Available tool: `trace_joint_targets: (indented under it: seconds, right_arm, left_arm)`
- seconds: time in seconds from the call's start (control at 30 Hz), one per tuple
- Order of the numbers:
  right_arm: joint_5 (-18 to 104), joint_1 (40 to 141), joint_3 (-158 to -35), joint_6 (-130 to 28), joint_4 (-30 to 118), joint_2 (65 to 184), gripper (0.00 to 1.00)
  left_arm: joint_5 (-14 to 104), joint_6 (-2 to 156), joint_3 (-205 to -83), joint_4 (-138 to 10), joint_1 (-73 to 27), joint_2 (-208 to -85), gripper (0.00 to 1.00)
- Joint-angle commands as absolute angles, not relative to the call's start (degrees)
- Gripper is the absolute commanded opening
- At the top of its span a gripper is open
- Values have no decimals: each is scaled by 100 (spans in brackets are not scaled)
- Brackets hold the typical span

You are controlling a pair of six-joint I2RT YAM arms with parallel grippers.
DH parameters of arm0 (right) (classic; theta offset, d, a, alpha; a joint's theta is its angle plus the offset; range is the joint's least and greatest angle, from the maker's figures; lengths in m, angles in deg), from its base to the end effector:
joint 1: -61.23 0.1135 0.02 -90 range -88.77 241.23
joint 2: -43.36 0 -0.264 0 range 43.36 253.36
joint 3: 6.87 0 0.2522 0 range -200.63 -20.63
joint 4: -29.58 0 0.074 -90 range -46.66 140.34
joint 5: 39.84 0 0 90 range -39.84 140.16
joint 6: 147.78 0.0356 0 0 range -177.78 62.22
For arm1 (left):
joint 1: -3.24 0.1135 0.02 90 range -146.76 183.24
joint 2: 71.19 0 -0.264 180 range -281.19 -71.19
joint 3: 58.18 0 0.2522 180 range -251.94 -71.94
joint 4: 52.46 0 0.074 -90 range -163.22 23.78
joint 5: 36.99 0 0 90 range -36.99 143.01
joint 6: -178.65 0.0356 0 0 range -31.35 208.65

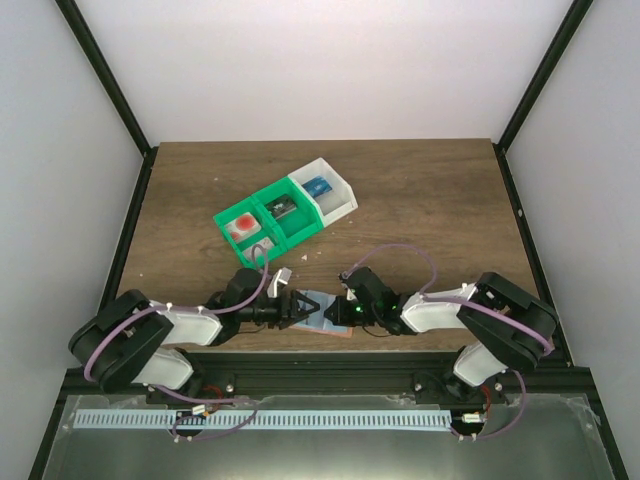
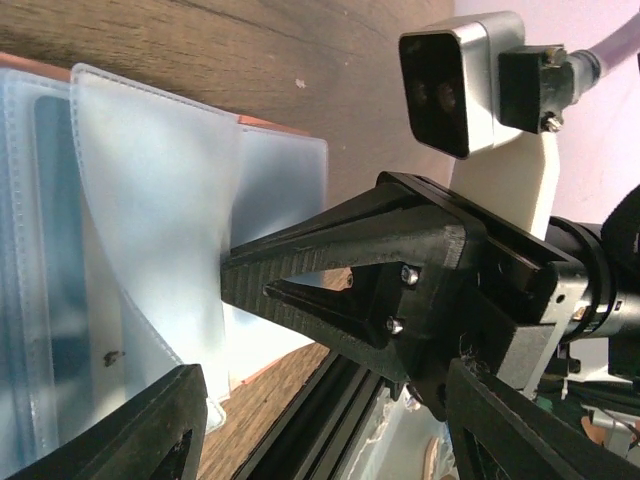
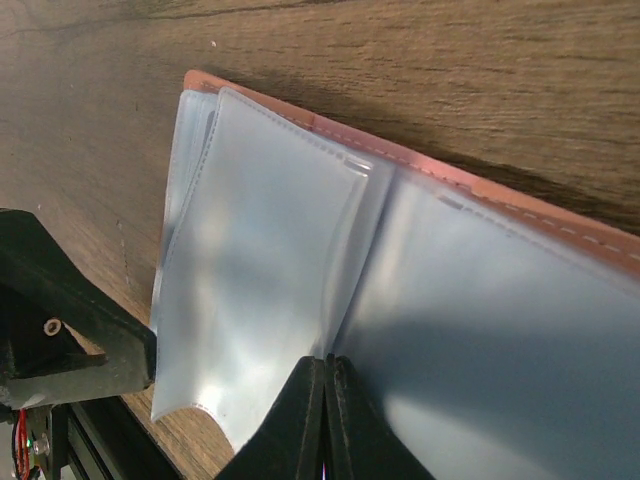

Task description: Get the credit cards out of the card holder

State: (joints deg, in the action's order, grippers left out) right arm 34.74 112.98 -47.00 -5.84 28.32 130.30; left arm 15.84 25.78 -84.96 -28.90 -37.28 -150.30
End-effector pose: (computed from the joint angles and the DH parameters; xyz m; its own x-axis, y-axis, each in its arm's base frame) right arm 0.1500 0.2056 0.1159 -0.9593 0.0092 -0.2823 -0.1898 0.7192 0.6684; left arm 0.1487 -0.1554 0.1238 -0.9859 -0.0903 -0.1409 0.0941 0.3976 -0.9127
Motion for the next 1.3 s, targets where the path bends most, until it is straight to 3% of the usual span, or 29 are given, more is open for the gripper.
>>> trace_joint_targets:
  seconds: [0.0, 0.47, 0.7, 1.03, 1.27]
  right_arm:
    - [3589, 11326, -4586, -575, 2815, 13002, 2]
    - [3577, 11326, -4489, -541, 2690, 12902, 2]
    - [3568, 11327, -4441, -551, 2641, 12920, 2]
    - [3561, 11326, -4374, -498, 2552, 12915, 2]
    - [3553, 11326, -4348, -496, 2533, 12931, 2]
  left_arm:
    - [1557, 2485, -8461, -2406, -3761, -15164, 65]
    - [2200, 3207, -8679, -3869, -3840, -14794, 59]
    - [2820, 3699, -8871, -4957, -3840, -14117, 69]
    - [2350, 3516, -8781, -4217, -3837, -14473, 73]
    - [2150, 3421, -8752, -3881, -3837, -14748, 70]
